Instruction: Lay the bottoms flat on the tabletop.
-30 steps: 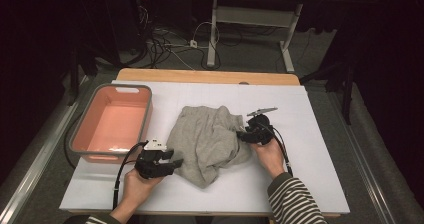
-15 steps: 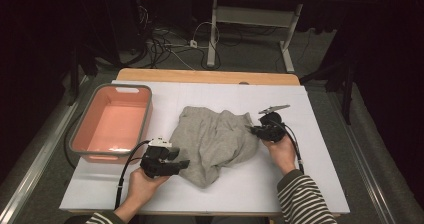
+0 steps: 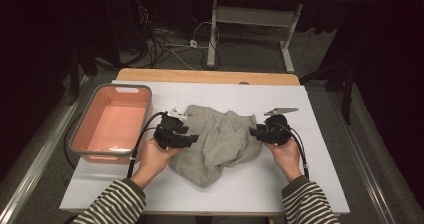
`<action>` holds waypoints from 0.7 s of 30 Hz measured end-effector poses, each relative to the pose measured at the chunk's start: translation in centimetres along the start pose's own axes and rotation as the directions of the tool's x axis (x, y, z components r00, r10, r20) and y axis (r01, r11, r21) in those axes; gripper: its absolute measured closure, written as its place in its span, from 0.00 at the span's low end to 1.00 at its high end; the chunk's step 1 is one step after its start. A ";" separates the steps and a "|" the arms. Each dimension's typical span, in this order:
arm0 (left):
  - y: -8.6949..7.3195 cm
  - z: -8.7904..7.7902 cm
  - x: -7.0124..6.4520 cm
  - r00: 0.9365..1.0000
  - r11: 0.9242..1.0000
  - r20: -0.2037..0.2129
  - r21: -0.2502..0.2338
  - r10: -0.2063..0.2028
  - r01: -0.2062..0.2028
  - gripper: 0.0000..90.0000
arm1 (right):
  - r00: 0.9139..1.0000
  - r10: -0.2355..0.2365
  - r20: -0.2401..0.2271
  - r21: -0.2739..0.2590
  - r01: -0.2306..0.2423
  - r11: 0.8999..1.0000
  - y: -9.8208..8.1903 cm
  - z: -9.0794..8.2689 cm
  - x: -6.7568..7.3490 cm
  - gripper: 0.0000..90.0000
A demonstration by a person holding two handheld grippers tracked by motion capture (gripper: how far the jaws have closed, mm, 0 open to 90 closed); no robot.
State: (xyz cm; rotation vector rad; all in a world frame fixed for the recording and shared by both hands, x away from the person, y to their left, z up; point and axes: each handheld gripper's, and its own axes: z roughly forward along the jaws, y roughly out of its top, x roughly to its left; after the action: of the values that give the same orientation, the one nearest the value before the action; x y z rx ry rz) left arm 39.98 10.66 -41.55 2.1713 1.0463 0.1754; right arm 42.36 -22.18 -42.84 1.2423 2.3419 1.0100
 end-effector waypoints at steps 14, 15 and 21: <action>-0.4 4.5 0.7 1.000 0.987 0.005 0.160 -0.018 0.017 0.62 | 0.996 -0.032 -0.085 0.100 0.041 0.994 -0.5 2.8 2.1 0.78; -0.6 4.7 0.7 1.000 0.985 0.016 0.171 -0.023 0.020 0.64 | 0.995 -0.039 -0.090 0.106 0.048 0.993 -0.6 2.9 2.1 0.81; -1.1 4.8 0.6 0.998 0.982 0.053 0.190 -0.025 0.015 0.87 | 0.992 -0.050 -0.116 0.118 0.064 0.991 -0.9 3.0 2.2 0.96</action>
State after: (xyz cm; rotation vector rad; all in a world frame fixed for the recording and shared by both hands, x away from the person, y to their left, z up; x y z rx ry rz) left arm 41.62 9.00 -45.94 2.3208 1.0910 0.0054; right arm 42.22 -19.43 -45.45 1.1818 2.5446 0.9545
